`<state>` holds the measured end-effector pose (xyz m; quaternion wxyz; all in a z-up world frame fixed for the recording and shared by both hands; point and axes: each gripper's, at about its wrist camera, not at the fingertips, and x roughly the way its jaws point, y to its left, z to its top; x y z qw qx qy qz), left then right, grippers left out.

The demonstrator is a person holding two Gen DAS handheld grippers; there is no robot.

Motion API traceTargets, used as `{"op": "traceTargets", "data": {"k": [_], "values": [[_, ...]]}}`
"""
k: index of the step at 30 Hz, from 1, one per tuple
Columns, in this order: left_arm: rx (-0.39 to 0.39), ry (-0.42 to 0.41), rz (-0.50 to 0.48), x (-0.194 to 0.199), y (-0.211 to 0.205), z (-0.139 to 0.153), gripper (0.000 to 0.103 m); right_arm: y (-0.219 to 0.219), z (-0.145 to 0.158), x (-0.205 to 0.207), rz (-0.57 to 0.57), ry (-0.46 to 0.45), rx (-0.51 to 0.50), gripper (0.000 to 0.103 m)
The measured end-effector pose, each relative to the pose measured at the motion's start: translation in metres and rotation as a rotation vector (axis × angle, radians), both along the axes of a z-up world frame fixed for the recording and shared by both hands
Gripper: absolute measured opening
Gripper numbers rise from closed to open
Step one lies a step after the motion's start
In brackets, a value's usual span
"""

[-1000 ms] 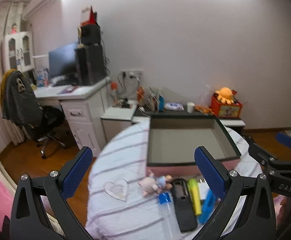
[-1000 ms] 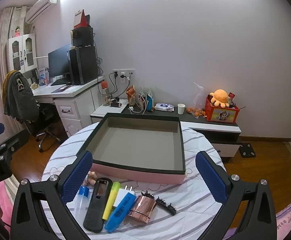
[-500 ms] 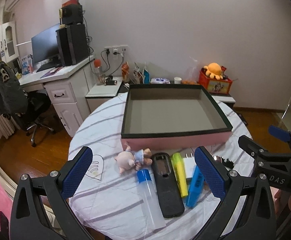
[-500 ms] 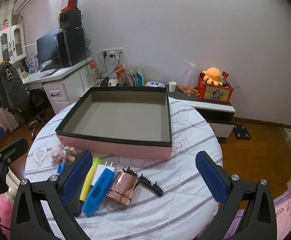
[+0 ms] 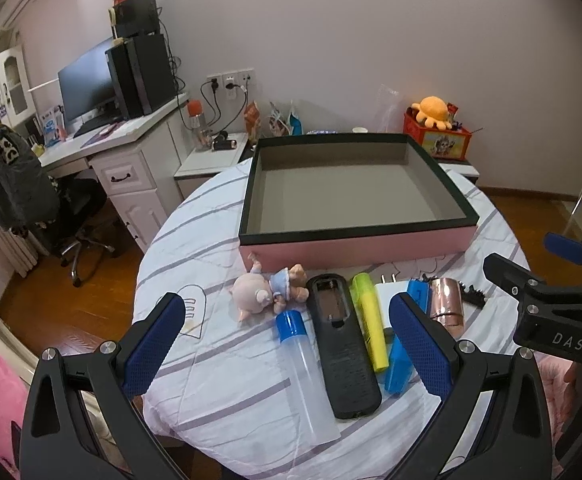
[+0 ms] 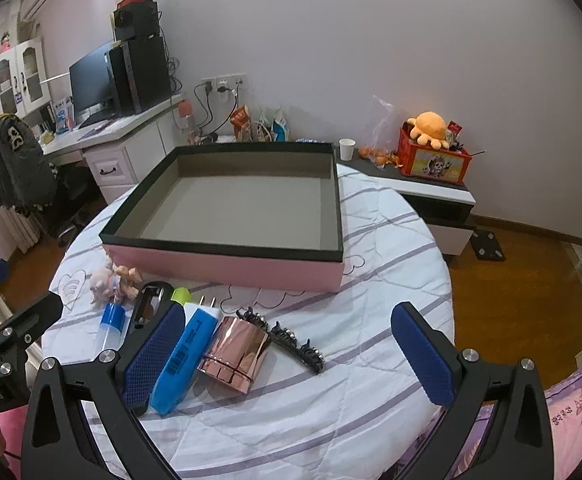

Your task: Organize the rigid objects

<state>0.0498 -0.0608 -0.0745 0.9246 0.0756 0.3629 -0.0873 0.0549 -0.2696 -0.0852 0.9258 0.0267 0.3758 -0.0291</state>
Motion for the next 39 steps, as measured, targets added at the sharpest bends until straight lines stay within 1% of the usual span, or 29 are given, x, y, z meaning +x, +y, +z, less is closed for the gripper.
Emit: {"op": "traceTargets", "data": {"k": [7,12,16,20,23,30,39], "values": [[0.008,-0.006,0.004,0.001,0.002,-0.002,0.103,0.006,-0.001,0.002,0.014,0.002,0.001,0.103],[0.007,-0.008,0.007,0.002,0.003,-0.001,0.103,0.009,0.003,0.006,0.02,-0.007,-0.001,0.103],[0.0,-0.034,0.019,0.004,0.009,0.007,0.103,0.01,0.009,0.008,0.027,-0.025,-0.005,0.103],[0.002,-0.1,0.049,0.004,0.015,0.024,0.103,0.013,0.017,0.01,0.04,-0.056,-0.007,0.103],[-0.003,-0.162,0.072,0.003,0.02,0.041,0.103,0.017,0.028,0.01,0.053,-0.101,-0.007,0.103],[-0.017,-0.28,0.107,0.0,0.03,0.069,0.103,0.027,0.054,0.012,0.077,-0.187,-0.024,0.103],[-0.021,-0.396,0.166,-0.013,0.042,0.089,0.103,0.04,0.077,0.01,0.118,-0.293,-0.019,0.103]]}}
